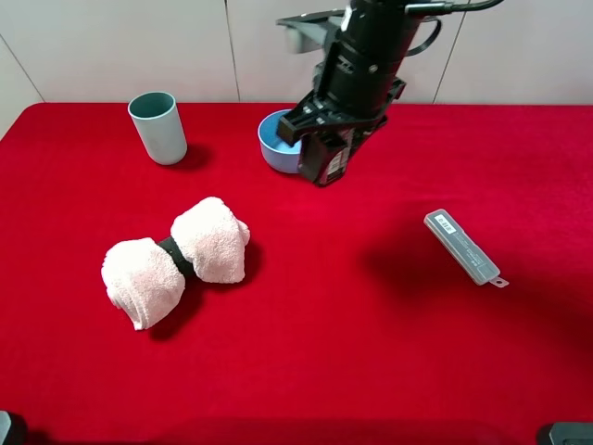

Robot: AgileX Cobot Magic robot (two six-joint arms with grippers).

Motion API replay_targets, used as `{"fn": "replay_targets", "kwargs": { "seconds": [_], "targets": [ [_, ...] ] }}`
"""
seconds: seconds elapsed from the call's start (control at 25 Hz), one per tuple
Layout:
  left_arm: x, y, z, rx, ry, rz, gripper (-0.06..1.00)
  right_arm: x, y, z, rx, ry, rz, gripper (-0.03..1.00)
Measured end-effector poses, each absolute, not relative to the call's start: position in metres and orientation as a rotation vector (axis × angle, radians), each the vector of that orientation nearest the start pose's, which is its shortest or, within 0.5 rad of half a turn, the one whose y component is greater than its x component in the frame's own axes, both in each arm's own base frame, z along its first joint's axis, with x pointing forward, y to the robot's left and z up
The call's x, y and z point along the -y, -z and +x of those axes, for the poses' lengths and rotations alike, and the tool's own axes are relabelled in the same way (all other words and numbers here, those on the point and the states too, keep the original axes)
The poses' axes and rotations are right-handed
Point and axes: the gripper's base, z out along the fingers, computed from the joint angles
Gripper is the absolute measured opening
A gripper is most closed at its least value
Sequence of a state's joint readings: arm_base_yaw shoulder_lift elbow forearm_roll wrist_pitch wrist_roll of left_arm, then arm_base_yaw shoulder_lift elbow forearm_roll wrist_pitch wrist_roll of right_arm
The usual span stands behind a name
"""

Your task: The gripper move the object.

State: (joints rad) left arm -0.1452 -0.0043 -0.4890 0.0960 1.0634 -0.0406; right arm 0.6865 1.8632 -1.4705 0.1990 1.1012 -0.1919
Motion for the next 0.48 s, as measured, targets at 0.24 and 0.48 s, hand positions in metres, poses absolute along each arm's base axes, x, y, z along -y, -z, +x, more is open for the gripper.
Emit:
{"fn": "replay_targets", "kwargs": {
  "seconds": [0.24, 0.48],
  "targets": [
    [-0.008, -0.274, -0.003, -2.047, 0.0, 0.103, 0.97, -0.282, -0.239, 0.255, -2.748, -0.334, -1.257, 0.33],
    [-0.008, -0.274, -0.003, -2.047, 0.0, 0.103, 0.97, -0.306, -0.24, 0.232, -2.703, -0.349, -1.287, 0.33]
  ]
}}
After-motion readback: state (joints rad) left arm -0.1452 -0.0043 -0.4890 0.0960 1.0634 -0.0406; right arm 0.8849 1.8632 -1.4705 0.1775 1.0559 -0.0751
